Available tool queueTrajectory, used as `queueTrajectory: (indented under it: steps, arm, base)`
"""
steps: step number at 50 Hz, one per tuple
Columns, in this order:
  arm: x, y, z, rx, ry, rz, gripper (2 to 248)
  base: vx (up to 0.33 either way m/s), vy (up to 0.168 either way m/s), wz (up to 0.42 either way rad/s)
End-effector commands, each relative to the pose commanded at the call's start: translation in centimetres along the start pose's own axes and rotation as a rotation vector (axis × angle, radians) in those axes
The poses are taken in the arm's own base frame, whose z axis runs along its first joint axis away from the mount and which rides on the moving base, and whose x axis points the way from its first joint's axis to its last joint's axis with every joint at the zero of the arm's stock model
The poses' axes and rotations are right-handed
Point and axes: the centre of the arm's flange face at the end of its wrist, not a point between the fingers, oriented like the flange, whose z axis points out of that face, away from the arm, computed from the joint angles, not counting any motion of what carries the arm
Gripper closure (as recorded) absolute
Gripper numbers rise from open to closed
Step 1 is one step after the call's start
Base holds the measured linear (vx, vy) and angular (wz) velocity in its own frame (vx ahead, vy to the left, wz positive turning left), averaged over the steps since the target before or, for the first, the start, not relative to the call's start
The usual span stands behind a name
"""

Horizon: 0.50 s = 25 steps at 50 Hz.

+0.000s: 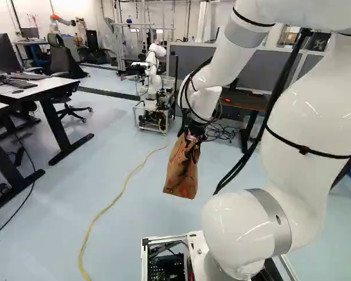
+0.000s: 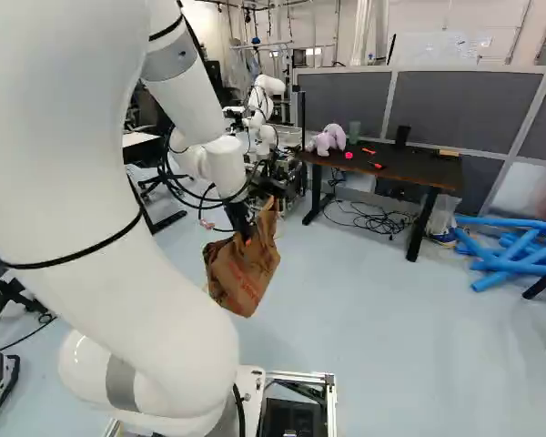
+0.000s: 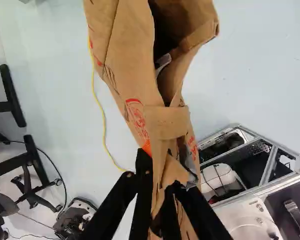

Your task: Pick up the bag on the ground and place it on the table

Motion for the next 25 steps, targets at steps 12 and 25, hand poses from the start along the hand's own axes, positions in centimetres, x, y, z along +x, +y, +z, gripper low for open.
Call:
queueTrajectory:
  steps: [12, 25]
  arm:
    - [0.6, -0.6, -1.5, 0.007, -0.001, -0.002, 229]
    - [1.1, -1.1, -3.1, 0.006, -0.015, -0.008, 229]
  base:
    - [0.000, 0.000, 0.000]
    - [0.000, 0.000, 0.000]
